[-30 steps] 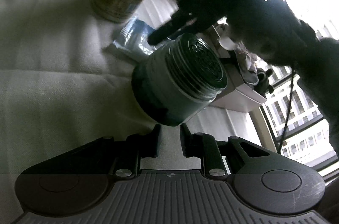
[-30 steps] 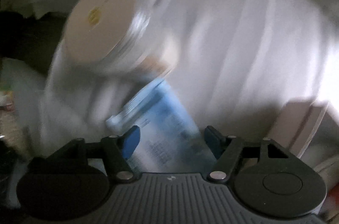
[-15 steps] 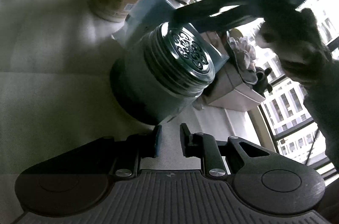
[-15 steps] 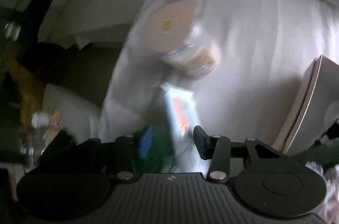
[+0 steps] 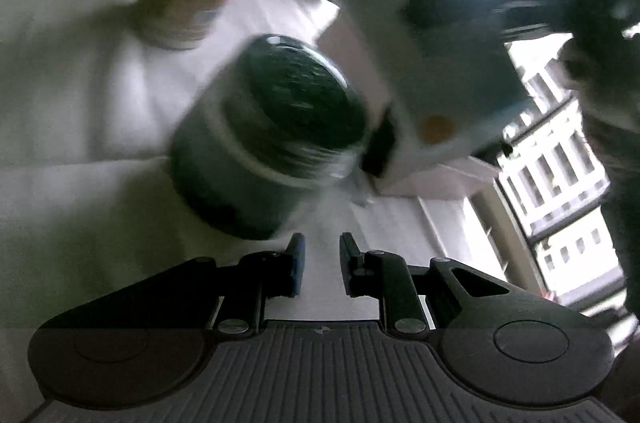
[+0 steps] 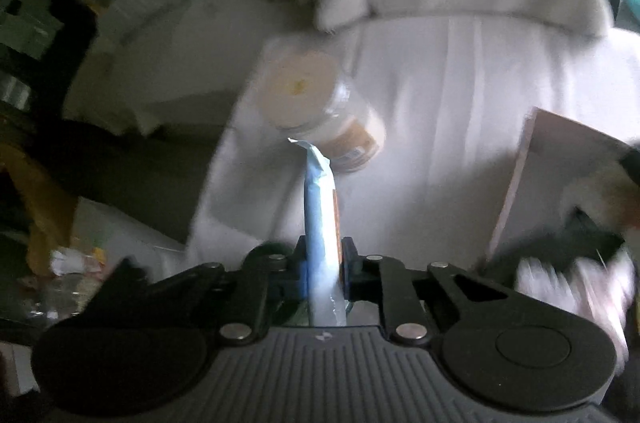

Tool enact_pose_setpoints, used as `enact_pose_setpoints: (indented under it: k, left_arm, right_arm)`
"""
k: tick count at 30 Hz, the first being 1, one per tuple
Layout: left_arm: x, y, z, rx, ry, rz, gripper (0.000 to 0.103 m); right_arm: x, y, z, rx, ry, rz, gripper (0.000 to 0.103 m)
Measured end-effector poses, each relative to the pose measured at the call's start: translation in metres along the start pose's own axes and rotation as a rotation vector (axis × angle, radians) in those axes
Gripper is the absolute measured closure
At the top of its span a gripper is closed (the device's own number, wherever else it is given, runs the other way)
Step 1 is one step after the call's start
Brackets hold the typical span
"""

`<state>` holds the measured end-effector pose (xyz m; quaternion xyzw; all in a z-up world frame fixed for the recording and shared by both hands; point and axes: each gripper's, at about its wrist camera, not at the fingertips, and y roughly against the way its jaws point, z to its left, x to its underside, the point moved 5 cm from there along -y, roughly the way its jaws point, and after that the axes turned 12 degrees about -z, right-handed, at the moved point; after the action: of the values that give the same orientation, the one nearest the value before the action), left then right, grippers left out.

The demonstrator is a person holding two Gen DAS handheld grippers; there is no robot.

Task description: Organize soft objects

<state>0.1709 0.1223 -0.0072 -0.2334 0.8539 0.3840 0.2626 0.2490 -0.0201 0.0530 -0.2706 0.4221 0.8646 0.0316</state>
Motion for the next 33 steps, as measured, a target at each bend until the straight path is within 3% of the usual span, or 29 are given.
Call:
enact_pose_setpoints:
  k: [4,9,14,17,20,23,29,33]
  left_arm:
    - [0.004,-0.010,-0.033,-0.027,-0.117,0.006,0.082]
    - [0.005,-0.021,-0.064,-0.188,-0.286,-0.108,0.082]
    - [0.009,-0.039,-0.087,-0.256,-0.349,-0.147,0.082]
    - [0.012,-0.056,-0.098,-0.303,-0.404,-0.146,0.081]
    - [0.015,-0.066,-0.097,-0.335,-0.432,-0.126,0.073]
    - [0.022,-0.069,-0.097,-0.352,-0.475,-0.140,0.070]
    - [0.027,-0.065,-0.096,-0.337,-0.454,-0.166,0.070]
    - [0.026,-0.067,-0.095,-0.319,-0.468,-0.167,0.076]
  right_arm:
    - [0.025,0.069,-0.004,-0.022,-0.015,-0.081,0.088]
    - [0.083,0.106,-0.035,-0.034,-0.125,-0.112,0.088]
    - [0.148,0.093,-0.079,0.052,-0.141,-0.099,0.088]
    - [0.169,0.082,-0.104,-0.003,-0.206,-0.128,0.088]
    - [0.181,0.076,-0.123,-0.065,-0.274,-0.195,0.078]
    - [0.191,0.072,-0.133,-0.111,-0.310,-0.284,0.079]
    - [0.210,0.076,-0.138,-0.151,-0.326,-0.465,0.079]
    - [0.210,0.081,-0.136,-0.139,-0.334,-0.501,0.079]
